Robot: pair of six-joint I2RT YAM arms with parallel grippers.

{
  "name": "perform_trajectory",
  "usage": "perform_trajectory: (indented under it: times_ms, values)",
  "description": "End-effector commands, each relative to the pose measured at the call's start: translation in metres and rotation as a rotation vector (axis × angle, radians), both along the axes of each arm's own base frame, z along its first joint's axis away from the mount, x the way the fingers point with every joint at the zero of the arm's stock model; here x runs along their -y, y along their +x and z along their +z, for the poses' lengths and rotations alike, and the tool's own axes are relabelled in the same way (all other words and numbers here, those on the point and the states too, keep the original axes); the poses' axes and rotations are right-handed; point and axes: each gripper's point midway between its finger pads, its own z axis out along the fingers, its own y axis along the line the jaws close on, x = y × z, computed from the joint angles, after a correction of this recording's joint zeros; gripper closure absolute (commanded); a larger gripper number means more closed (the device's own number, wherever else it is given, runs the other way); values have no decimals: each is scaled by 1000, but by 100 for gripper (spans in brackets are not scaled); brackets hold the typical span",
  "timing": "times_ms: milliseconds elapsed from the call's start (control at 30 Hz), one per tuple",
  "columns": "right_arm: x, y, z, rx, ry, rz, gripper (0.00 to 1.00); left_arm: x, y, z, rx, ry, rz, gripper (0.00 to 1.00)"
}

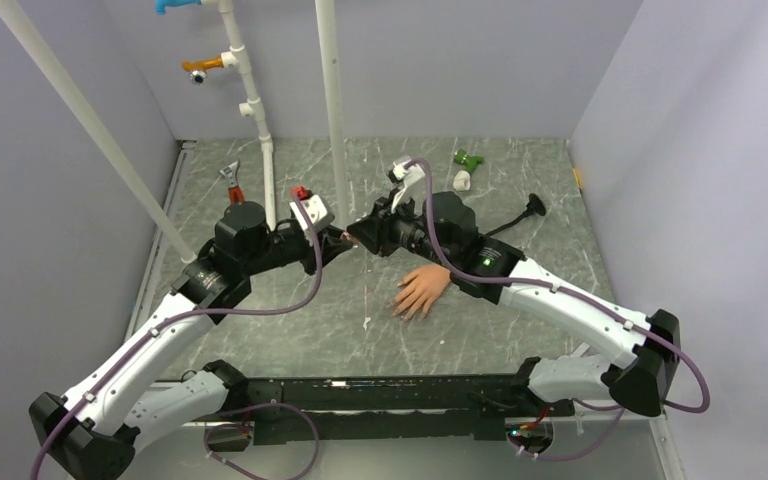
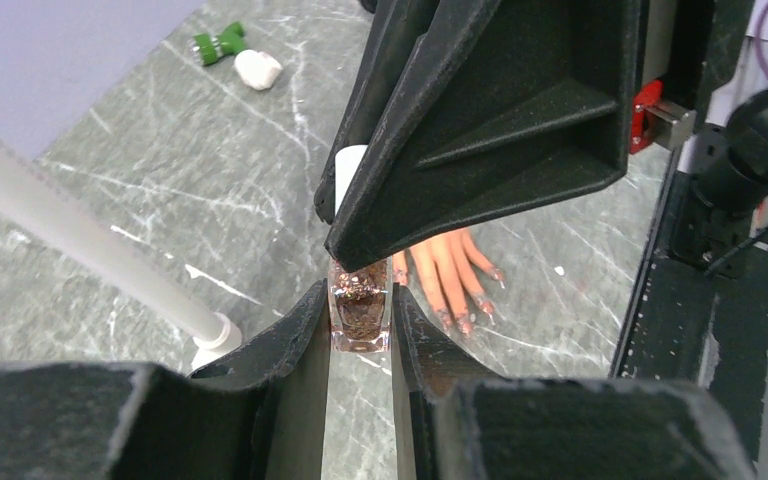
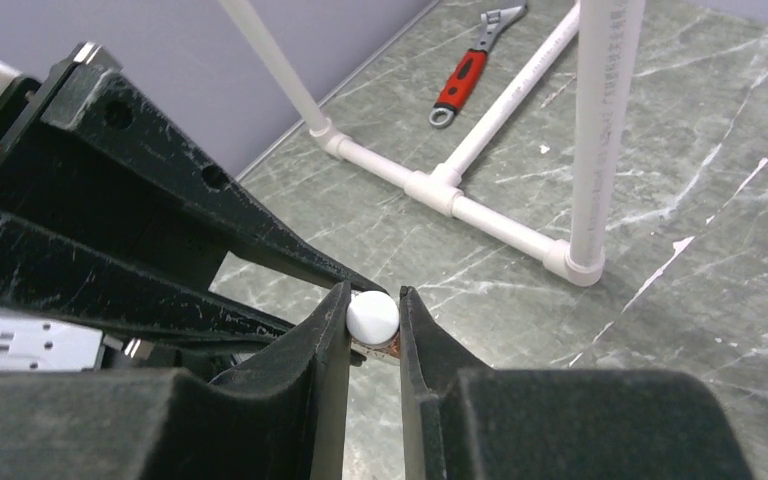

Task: Paint the nails
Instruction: Unscrew the nail polish bottle.

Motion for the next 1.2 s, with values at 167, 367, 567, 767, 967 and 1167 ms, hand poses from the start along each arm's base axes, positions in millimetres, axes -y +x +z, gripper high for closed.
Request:
perform_trajectory:
  times_ms: [167,367,567,767,967,1167]
  values:
    - [5,-51,27,222,34,279,93,21,-49,33,74,-56,-320,100]
    - [3,-79,19,259,11,445,95,24,-66,37,90,-79,-416,100]
    - [1,-86,16,263,3,501,95,25,-69,36,76,-77,-438,100]
    - [3,-80,22,267,0,460,48,24,-63,35,78,-72,-404,100]
    - [12,-84,29,297,6,451,15,24,-62,35,77,-70,-399,100]
    - [23,-60,47,231,64,249,4,23,-57,36,81,-76,-360,100]
